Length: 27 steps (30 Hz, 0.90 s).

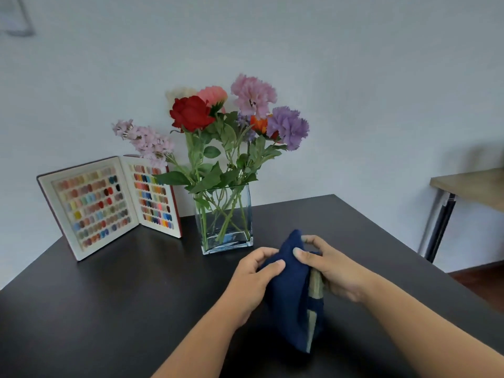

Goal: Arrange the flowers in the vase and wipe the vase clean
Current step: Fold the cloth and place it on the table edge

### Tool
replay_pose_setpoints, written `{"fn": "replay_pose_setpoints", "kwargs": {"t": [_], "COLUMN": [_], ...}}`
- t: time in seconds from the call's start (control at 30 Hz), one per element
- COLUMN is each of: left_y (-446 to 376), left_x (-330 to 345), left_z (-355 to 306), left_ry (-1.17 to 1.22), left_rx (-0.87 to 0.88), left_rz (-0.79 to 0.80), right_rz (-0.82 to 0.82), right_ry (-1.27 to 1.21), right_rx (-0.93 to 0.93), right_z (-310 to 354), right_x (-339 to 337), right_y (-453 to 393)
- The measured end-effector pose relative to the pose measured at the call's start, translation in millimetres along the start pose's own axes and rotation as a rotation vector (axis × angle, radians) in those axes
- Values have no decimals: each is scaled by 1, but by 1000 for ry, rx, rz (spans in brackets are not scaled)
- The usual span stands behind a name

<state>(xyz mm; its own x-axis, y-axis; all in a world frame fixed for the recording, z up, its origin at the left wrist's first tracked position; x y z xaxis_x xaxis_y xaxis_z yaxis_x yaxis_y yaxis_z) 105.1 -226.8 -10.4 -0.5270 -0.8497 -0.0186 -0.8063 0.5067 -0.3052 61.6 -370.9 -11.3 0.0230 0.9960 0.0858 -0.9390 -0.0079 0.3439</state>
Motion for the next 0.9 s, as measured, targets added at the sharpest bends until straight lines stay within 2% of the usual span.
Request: {"fn": "replay_pose_setpoints", "kwargs": {"t": [0.1, 0.27, 0.4, 0.5, 0.63, 0.77, 0.9], "left_y": [-1, -2, -7, -13, -24, -33, -45], "left_x": [19, 60, 76, 76, 68, 72, 92], "left_z": [-27, -78, -110, -125, -113, -83, -58], "left_ry": [-195, -605, -720, -685, -345, -159, -193], "left_rx": [82, 253, 358, 397, 248, 127, 22], "left_rz": [141, 441, 507, 460, 378, 280, 251], "right_rz": [-14, 2, -42, -83, -117, -119, -229], "right_ry": [259, 374, 472, 464, 365, 264, 409], "right_rx": [65, -57, -187, -258, -307, -222, -118], "right_z": [-15, 11, 40, 59, 72, 67, 59], "right_x": [-20, -42, -53, -65, -92, -117, -144], "right_y": [16, 49, 74, 94, 114, 118, 111]}}
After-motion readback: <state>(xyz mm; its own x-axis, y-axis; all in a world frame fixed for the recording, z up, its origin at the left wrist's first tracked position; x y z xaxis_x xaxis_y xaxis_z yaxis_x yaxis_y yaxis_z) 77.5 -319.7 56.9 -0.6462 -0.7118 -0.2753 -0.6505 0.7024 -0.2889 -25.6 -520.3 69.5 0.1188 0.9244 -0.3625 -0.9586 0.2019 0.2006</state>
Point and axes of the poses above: each hand's wrist, its own y-axis away from the middle knuckle, its own x-axis out of the palm, z = x × y, the point moved 8 cm from there along -y, towards the middle knuckle, and after that the axes turned 12 degrees about x, right-handed, at the moved point
